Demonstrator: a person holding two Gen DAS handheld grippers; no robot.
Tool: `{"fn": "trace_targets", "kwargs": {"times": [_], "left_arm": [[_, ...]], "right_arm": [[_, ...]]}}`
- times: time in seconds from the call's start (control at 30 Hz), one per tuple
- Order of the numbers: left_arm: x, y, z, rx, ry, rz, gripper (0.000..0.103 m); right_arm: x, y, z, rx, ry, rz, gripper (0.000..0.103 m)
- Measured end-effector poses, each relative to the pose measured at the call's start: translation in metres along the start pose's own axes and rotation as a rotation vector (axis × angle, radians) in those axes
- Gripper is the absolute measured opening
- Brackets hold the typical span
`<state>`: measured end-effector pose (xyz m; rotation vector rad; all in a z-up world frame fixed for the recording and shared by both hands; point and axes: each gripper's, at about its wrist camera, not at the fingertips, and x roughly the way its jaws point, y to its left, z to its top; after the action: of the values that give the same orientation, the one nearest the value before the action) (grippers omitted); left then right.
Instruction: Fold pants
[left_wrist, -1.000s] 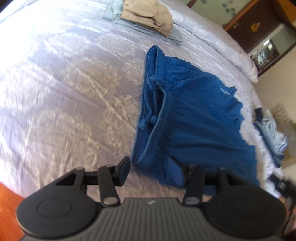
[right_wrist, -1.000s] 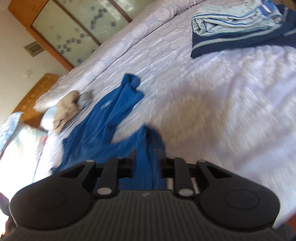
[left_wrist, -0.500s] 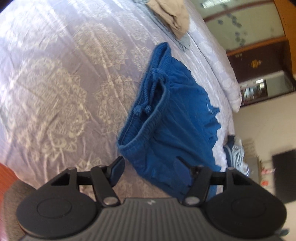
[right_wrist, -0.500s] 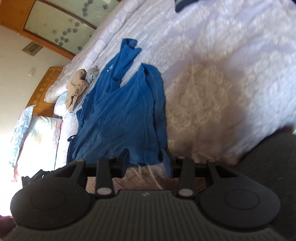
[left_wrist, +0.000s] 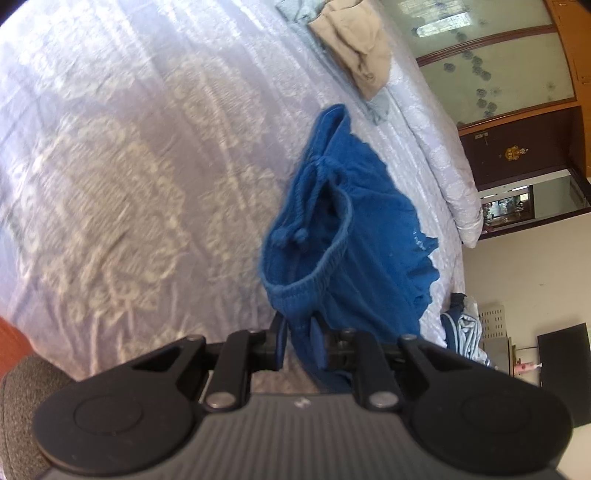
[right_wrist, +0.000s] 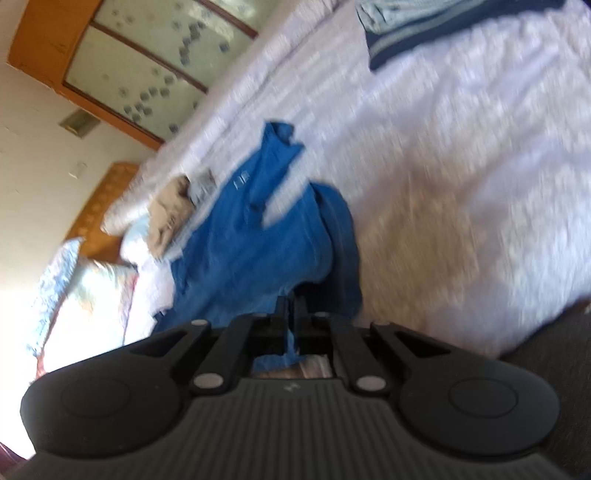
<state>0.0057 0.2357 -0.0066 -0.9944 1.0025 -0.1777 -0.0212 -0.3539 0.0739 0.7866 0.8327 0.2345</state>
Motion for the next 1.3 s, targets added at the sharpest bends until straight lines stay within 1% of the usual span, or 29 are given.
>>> {"fn": "trace_targets", "kwargs": {"times": [0.13,0.27,0.43,0.53,0.67,0.77,0.87,0.93,1.0,1.1,1.13,1.17,1.2,1.23,1.27,1.3], "left_arm": [[-0.010,-0.019,0.011,0.010,-0.034,-0.037,0.013],[-0.015,-0.041,0.030,0.032,-0.063,-0.060,0.013],[-0.006,-0.075,0.066,0.052,-0.103,-0.093,0.013],[0.009,-0.092,0.091,0.055,-0.120,-0.092,0.013],[0.041,-0.100,0.125,0.029,-0.131,-0.063,0.013],[0.067,-0.096,0.151,-0.006,-0.135,-0.029,0.013],[0.097,-0.088,0.175,-0.047,-0.139,0.008,0.013],[0.116,-0.080,0.190,-0.069,-0.143,0.023,0.013],[0.134,-0.073,0.203,-0.088,-0.146,0.032,0.014],[0.154,-0.062,0.212,-0.107,-0.158,0.046,0.019],[0.158,-0.060,0.212,-0.117,-0.156,0.050,0.020],[0.158,-0.060,0.210,-0.118,-0.161,0.044,0.023],[0.156,-0.061,0.208,-0.109,-0.162,0.032,0.027],[0.151,-0.062,0.206,-0.100,-0.160,0.024,0.039],[0.143,-0.064,0.201,-0.093,-0.170,0.023,0.048],[0.132,-0.066,0.197,-0.080,-0.200,0.034,0.050]], "right_arm": [[0.002,0.013,0.016,-0.030,-0.035,0.019,0.004],[0.009,0.027,0.038,-0.065,-0.067,0.039,0.004],[0.031,0.048,0.082,-0.103,-0.107,0.071,0.004],[0.054,0.065,0.118,-0.153,-0.128,0.081,0.004],[0.108,0.085,0.174,-0.183,-0.124,0.069,0.004],[0.164,0.097,0.206,-0.221,-0.101,0.035,0.004],[0.225,0.101,0.227,-0.270,-0.073,-0.025,0.004],[0.263,0.096,0.234,-0.284,-0.055,-0.061,0.004],[0.297,0.089,0.237,-0.297,-0.044,-0.114,0.004],[0.337,0.073,0.233,-0.298,-0.014,-0.180,0.006],[0.347,0.068,0.231,-0.296,0.007,-0.197,0.011],[0.355,0.062,0.232,-0.284,0.031,-0.217,0.012],[0.357,0.058,0.230,-0.268,0.040,-0.236,0.015],[0.354,0.055,0.231,-0.249,0.032,-0.235,0.018],[0.345,0.053,0.231,-0.233,0.010,-0.219,0.021],[0.332,0.054,0.231,-0.223,-0.023,-0.210,0.027]]}}
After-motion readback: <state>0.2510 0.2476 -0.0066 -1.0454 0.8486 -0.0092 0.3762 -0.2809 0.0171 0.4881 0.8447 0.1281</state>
